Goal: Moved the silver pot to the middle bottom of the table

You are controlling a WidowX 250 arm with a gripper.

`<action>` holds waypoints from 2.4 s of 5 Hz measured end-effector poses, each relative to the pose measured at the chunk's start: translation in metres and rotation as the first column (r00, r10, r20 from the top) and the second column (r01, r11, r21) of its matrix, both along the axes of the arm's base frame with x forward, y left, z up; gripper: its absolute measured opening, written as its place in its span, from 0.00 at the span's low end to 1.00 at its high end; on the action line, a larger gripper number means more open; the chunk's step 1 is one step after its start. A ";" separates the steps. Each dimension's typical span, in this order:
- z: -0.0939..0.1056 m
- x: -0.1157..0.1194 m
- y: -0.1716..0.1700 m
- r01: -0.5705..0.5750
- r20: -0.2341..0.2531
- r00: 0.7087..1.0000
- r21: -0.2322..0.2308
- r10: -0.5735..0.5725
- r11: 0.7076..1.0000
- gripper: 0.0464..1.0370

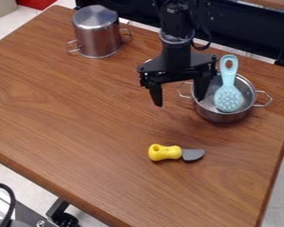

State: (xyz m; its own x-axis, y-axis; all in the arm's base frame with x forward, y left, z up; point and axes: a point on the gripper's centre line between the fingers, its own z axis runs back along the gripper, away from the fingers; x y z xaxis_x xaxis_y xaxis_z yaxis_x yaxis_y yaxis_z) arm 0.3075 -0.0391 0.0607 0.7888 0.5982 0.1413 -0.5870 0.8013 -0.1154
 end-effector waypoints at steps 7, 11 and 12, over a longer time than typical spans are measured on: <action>-0.046 0.031 -0.017 -0.141 -0.122 0.982 0.048 0.146 0.989 0.73; -0.047 0.041 -0.013 -0.124 -0.128 0.984 0.035 0.128 0.992 0.03; -0.046 0.039 -0.010 -0.118 -0.144 0.983 0.006 0.117 0.993 0.03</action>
